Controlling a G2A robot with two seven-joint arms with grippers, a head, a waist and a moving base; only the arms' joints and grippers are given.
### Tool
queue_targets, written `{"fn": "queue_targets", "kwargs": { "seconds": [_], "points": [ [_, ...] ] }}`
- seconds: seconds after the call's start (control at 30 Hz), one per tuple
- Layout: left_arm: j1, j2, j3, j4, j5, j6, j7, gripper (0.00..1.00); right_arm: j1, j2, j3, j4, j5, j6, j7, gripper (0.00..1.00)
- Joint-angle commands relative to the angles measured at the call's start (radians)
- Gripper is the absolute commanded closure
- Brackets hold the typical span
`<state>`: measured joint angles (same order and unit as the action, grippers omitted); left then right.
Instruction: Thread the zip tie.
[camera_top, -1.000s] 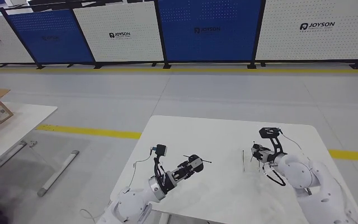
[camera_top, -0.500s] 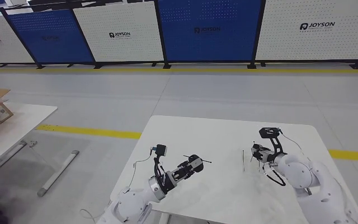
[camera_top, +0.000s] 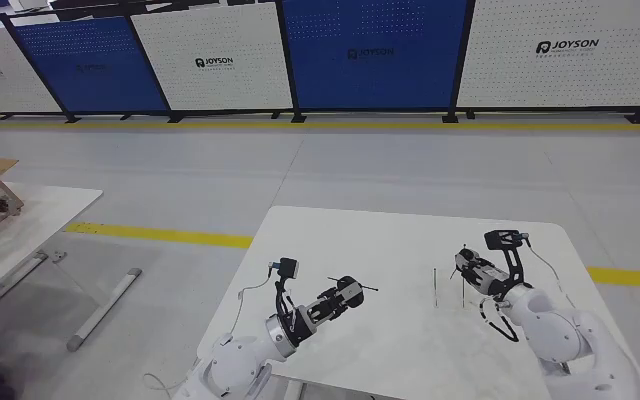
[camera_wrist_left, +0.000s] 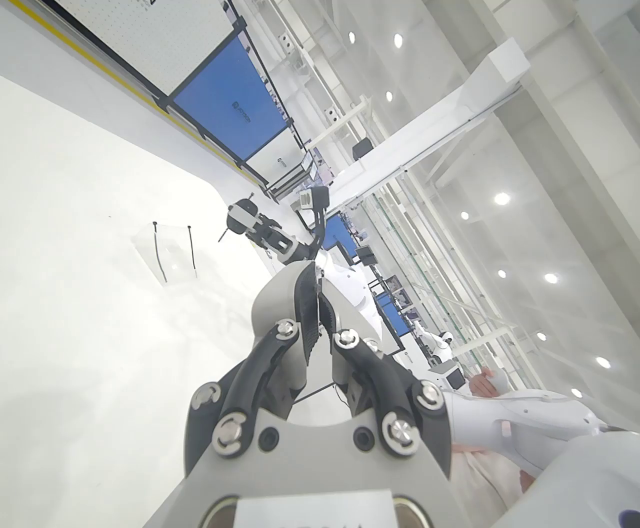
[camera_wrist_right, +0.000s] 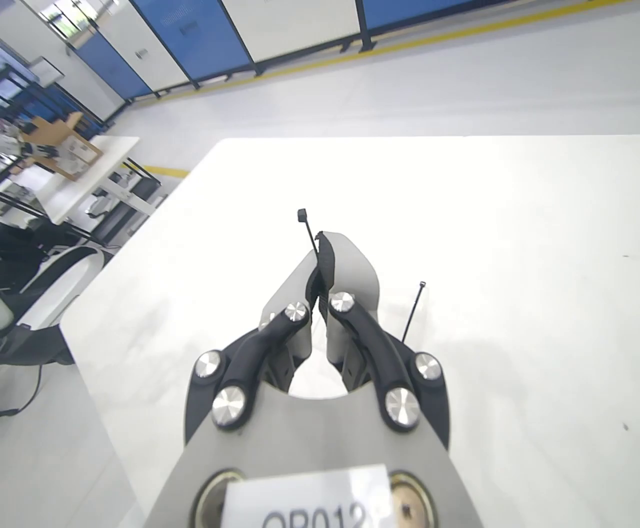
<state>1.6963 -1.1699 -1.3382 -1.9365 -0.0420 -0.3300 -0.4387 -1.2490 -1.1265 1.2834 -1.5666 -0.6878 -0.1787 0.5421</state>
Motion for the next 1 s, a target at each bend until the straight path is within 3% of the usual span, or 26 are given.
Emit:
{"fn": "queue_targets", "kwargs": {
  "seconds": [0.0, 0.5, 0.6, 0.73, 0.87, 0.97],
  "points": [
    [0.0, 0.0, 0.0, 0.0, 0.0, 0.0, 0.0, 1.0, -0.043, 0.005, 0.022, -0.032, 0.0, -0.01, -0.008, 1.0],
    [0.0, 0.0, 0.0, 0.0, 0.0, 0.0, 0.0, 1.0, -0.043, 0.005, 0.022, -0.032, 0.0, -0.01, -0.008, 1.0],
    [-0.013, 0.0, -0.004, -0.012, 0.089, -0.002, 0.058, 1.0, -0.043, 0.005, 0.022, -0.032, 0.0, -0.01, -0.008, 1.0],
    [-0.037, -0.006, 0.05, 0.036, 0.171, 0.02, 0.117, 1.0, -0.043, 0.005, 0.022, -0.032, 0.0, -0.01, -0.008, 1.0],
    [-0.066, -0.011, 0.102, 0.098, 0.196, 0.026, 0.128, 1.0, -0.043, 0.005, 0.022, -0.032, 0.0, -0.01, -0.008, 1.0],
    [-0.071, -0.012, 0.107, 0.107, 0.194, 0.028, 0.134, 1.0, -0.043, 0.005, 0.022, -0.032, 0.0, -0.01, -0.008, 1.0]
  ]
}}
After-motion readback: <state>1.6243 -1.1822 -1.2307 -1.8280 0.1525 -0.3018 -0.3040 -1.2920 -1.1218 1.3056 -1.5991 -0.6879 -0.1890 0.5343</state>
